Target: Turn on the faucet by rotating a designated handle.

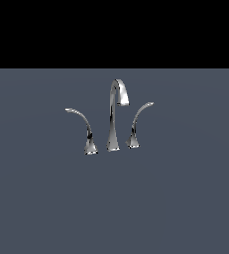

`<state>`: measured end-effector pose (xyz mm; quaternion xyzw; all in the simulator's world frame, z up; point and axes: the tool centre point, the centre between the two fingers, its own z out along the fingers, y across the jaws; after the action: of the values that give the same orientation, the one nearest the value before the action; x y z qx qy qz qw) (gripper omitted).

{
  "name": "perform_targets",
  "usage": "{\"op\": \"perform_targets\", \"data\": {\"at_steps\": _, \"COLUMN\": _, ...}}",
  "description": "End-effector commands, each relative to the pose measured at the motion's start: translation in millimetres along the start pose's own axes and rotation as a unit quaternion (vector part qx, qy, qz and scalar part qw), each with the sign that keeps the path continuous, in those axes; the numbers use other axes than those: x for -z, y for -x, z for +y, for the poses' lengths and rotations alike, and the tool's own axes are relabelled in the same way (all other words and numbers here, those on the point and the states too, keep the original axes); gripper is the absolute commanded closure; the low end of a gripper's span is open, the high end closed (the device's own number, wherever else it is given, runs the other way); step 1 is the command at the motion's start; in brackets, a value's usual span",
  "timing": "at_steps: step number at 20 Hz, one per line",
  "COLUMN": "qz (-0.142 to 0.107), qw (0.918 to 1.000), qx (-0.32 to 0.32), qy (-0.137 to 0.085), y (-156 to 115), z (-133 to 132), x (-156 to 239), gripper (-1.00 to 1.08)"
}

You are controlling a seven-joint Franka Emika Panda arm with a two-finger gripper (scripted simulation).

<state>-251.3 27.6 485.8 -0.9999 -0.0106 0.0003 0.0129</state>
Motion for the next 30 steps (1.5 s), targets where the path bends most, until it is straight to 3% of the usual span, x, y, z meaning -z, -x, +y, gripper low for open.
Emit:
{"op": "perform_targets", "data": {"at_steps": 1, "qz": 0.000, "qw": 0.9999, "qx": -0.011, "qy": 0.000, "y": -2, "z": -4, "x": -5, "gripper": 1.08}}
{"op": "perform_targets", "data": {"at_steps": 9, "qz": 0.001, "qw": 0.9974, "qx": -0.071, "qy": 0.001, "y": -17, "z": -27, "x": -34, "gripper": 1.08}}
{"op": "perform_targets", "data": {"at_steps": 15, "qz": 0.001, "qw": 0.9908, "qx": -0.135, "qy": 0.001, "y": -35, "z": -49, "x": -64, "gripper": 1.08}}
{"op": "perform_targets", "data": {"at_steps": 22, "qz": 0.002, "qw": 0.9778, "qx": -0.210, "qy": 0.002, "y": -61, "z": -72, "x": -101, "gripper": 1.08}}
{"op": "perform_targets", "data": {"at_steps": 30, "qz": 0.003, "qw": 0.9563, "qx": -0.292, "qy": 0.002, "y": -95, "z": -93, "x": -141, "gripper": 1.08}}
